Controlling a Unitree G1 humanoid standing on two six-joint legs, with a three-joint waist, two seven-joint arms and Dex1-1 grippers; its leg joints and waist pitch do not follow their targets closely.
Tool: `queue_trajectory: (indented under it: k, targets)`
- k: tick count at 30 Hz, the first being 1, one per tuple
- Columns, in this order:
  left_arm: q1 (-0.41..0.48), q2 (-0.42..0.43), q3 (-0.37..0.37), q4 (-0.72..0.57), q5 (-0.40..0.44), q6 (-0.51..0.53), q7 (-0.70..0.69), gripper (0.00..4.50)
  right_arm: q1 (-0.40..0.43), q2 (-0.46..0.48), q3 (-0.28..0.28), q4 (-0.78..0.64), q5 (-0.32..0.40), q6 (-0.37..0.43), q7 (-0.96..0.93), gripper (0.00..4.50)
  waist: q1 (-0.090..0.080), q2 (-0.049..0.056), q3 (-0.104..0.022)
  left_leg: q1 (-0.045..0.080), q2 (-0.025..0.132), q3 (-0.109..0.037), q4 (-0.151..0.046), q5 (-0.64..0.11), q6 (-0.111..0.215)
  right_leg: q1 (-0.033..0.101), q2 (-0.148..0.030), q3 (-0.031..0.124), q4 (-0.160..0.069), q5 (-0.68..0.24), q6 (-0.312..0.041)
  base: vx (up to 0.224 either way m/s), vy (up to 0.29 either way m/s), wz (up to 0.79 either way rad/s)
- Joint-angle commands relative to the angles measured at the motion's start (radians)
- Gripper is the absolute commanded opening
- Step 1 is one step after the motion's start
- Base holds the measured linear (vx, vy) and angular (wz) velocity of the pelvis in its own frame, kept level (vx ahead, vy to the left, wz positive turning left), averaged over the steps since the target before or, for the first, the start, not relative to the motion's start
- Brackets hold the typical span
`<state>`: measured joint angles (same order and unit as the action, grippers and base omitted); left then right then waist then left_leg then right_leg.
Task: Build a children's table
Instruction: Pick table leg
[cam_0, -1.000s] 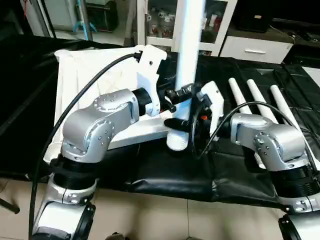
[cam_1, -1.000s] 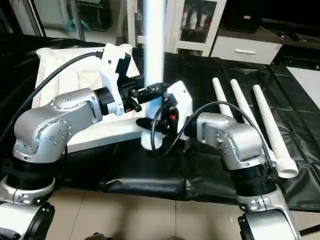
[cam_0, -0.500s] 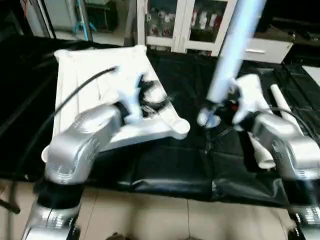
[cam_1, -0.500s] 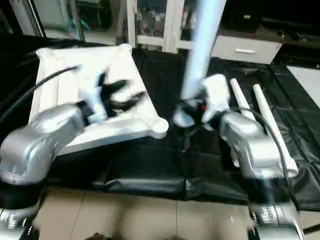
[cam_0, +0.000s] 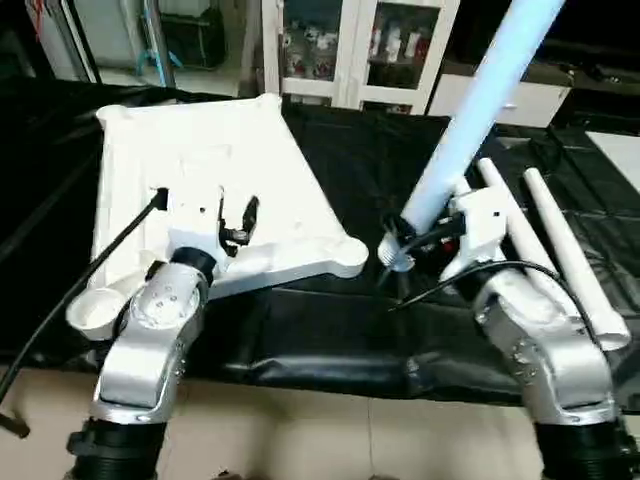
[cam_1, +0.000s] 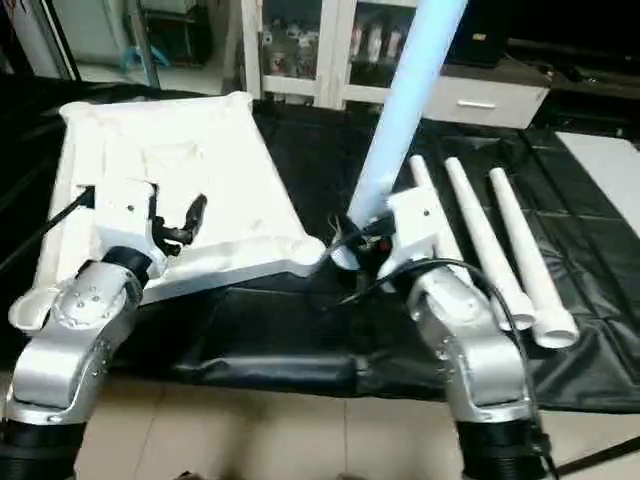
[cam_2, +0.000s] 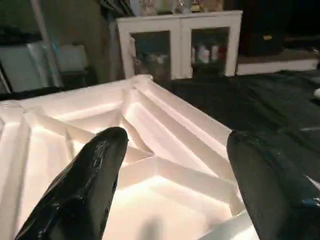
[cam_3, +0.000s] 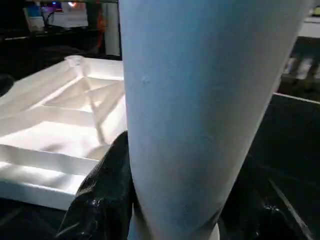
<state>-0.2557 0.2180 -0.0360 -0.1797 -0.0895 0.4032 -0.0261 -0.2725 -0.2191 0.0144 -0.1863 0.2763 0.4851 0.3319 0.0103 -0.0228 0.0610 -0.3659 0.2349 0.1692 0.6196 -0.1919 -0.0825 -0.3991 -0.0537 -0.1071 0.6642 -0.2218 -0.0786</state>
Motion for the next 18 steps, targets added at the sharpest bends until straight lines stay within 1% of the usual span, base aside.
queue_trajectory:
  k: [1, 2, 3, 4, 5, 6, 7, 8, 9, 10, 11, 12, 13, 14, 15, 16, 17, 18]
  targets:
    - [0.015, -0.010, -0.025, 0.003, 0.017, -0.016, 0.005, 3.68, 0.007, -0.021, -0.014, -0.019, -0.027, 0.005, -0.021, 1.89, -0.014, 0.008, -0.071, 0.024, 0.060, -0.018, -0.093, -0.257, 0.227, 0.012, -0.070, 0.055, -0.070, 0.040, -0.285, -0.004, -0.210, 0.07]
    - [0.025, -0.022, -0.028, -0.006, 0.016, -0.010, 0.011, 3.68, 0.012, -0.027, -0.008, -0.026, -0.042, 0.001, -0.030, 1.89, 0.014, -0.059, -0.090, -0.034, -0.123, 0.042, 0.124, -0.276, 0.235, 0.071, -0.095, 0.097, -0.163, -0.107, -0.330, 0.010, -0.178, 0.02]
    - [0.031, -0.025, -0.030, -0.014, 0.024, -0.001, 0.021, 3.68, 0.016, -0.025, -0.010, -0.029, -0.040, -0.002, -0.035, 1.89, 0.028, -0.047, -0.086, -0.056, -0.115, 0.021, 0.144, -0.217, 0.216, 0.089, -0.132, 0.107, -0.166, -0.187, -0.298, 0.010, -0.178, 0.02]
    - [0.031, -0.025, -0.030, -0.014, 0.024, 0.000, 0.021, 3.68, 0.016, -0.025, -0.010, -0.029, -0.040, -0.002, -0.035, 1.89, 0.034, -0.047, -0.074, -0.087, -0.115, -0.002, 0.125, -0.118, 0.165, 0.095, -0.132, 0.116, -0.158, -0.238, -0.126, -0.001, -0.155, -0.02]
    - [0.034, -0.029, -0.027, -0.020, 0.026, -0.002, 0.026, 3.68, 0.018, -0.023, -0.012, -0.027, -0.035, -0.006, -0.037, 1.89, 0.037, -0.041, -0.070, -0.086, -0.109, -0.015, 0.094, -0.084, 0.156, 0.098, -0.138, 0.118, -0.157, -0.233, -0.042, -0.039, -0.150, -0.04]
    - [0.038, -0.035, -0.022, -0.027, 0.030, 0.003, 0.036, 3.68, 0.020, -0.018, -0.017, -0.021, -0.027, -0.013, -0.038, 1.89, 0.036, -0.011, -0.073, -0.065, -0.055, -0.054, 0.006, -0.021, 0.187, 0.094, -0.134, 0.086, -0.163, -0.197, 0.130, -0.039, -0.150, -0.04]
    - [0.042, -0.039, -0.019, -0.031, 0.034, 0.004, 0.042, 3.68, 0.022, -0.015, -0.020, -0.017, -0.022, -0.017, -0.037, 1.89, 0.039, 0.014, -0.077, -0.048, -0.019, -0.074, -0.019, -0.020, 0.219, 0.091, -0.137, 0.070, -0.171, -0.174, 0.156, -0.050, -0.108, -0.18]
    - [0.046, -0.043, -0.013, -0.032, 0.040, 0.001, 0.046, 3.68, 0.026, -0.017, -0.017, -0.012, -0.020, -0.021, -0.027, 1.89, 0.019, 0.007, -0.071, -0.076, 0.000, -0.102, -0.024, -0.007, 0.244, 0.087, -0.109, 0.055, -0.139, -0.151, 0.191, -0.028, -0.077, -0.13]
    - [0.047, -0.045, -0.012, -0.033, 0.040, 0.001, 0.048, 3.68, 0.026, -0.019, -0.016, -0.013, -0.022, -0.019, -0.026, 1.89, 0.029, 0.041, -0.079, 0.003, 0.104, -0.148, -0.060, -0.104, 0.267, 0.049, -0.106, 0.046, -0.127, -0.177, 0.169, -0.028, -0.077, -0.13]
    - [0.049, -0.051, -0.011, -0.045, 0.028, 0.001, 0.041, 3.68, 0.026, -0.022, -0.021, -0.019, -0.010, -0.005, -0.017, 1.89, 0.009, 0.006, -0.073, 0.009, 0.134, -0.157, -0.080, -0.176, 0.269, 0.050, -0.131, 0.075, -0.076, -0.138, 0.111, -0.026, -0.074, 0.01]
    - [0.051, -0.054, -0.013, -0.052, 0.020, 0.001, 0.033, 3.68, 0.026, -0.021, -0.028, -0.024, 0.000, 0.005, -0.012, 1.89, 0.024, -0.001, -0.055, 0.000, 0.071, -0.115, -0.058, -0.245, 0.196, 0.040, -0.156, 0.103, -0.124, -0.211, 0.071, -0.038, -0.079, 0.11]
    - [0.051, -0.054, -0.013, -0.052, 0.020, 0.001, 0.033, 3.68, 0.026, -0.021, -0.028, -0.024, 0.000, 0.005, -0.012, 1.89, 0.031, -0.013, -0.049, -0.002, -0.006, -0.069, -0.026, -0.250, 0.145, 0.047, -0.164, 0.101, -0.171, -0.358, 0.092, -0.038, -0.079, 0.11]
    - [0.057, -0.050, -0.028, -0.067, 0.021, -0.016, 0.013, 3.68, 0.024, -0.015, -0.043, -0.028, 0.014, 0.017, -0.007, 1.89, 0.055, -0.026, -0.040, 0.006, -0.067, -0.031, 0.018, -0.172, 0.115, 0.044, -0.161, 0.103, -0.215, -0.673, 0.173, -0.048, -0.063, 0.15]
    - [0.066, -0.050, -0.034, -0.075, 0.018, -0.024, -0.002, 3.68, 0.020, -0.014, -0.042, -0.020, 0.011, 0.013, -0.010, 1.89, 0.063, -0.026, -0.040, 0.006, -0.077, -0.021, 0.008, -0.133, 0.119, 0.045, -0.129, 0.072, -0.230, -0.790, 0.251, -0.061, -0.040, 0.02]
    - [0.066, -0.050, -0.034, -0.075, 0.018, -0.024, -0.002, 3.68, 0.020, -0.014, -0.042, -0.020, 0.011, 0.013, -0.010, 1.89, 0.066, -0.019, -0.044, 0.009, -0.066, -0.023, -0.011, -0.131, 0.122, 0.045, -0.113, 0.056, -0.233, -0.760, 0.267, -0.061, -0.040, 0.02]
    - [0.073, -0.050, -0.040, -0.082, 0.014, -0.029, -0.010, 3.68, 0.018, -0.014, -0.041, -0.016, 0.009, 0.010, -0.011, 1.89, 0.048, 0.005, -0.052, 0.034, 0.011, -0.060, -0.058, -0.199, 0.127, 0.055, -0.084, 0.001, -0.238, -0.547, 0.242, 0.000, 0.000, 0.00]
    - [0.081, -0.048, -0.046, -0.078, 0.020, -0.032, -0.011, 3.68, 0.016, -0.015, -0.036, -0.011, 0.002, 0.004, -0.011, 1.89, 0.048, 0.005, -0.052, 0.034, 0.011, -0.060, -0.058, -0.199, 0.127, 0.055, -0.084, 0.001, -0.238, -0.547, 0.242, 0.000, 0.000, 0.00]
    - [0.087, -0.047, -0.049, -0.074, 0.024, -0.032, -0.009, 3.68, 0.016, -0.017, -0.033, -0.010, -0.003, 0.000, -0.010, 1.89, 0.037, 0.028, -0.049, 0.053, 0.108, -0.100, -0.111, -0.396, 0.120, 0.082, -0.086, -0.005, -0.180, -0.428, 0.168, 0.000, 0.000, 0.00]
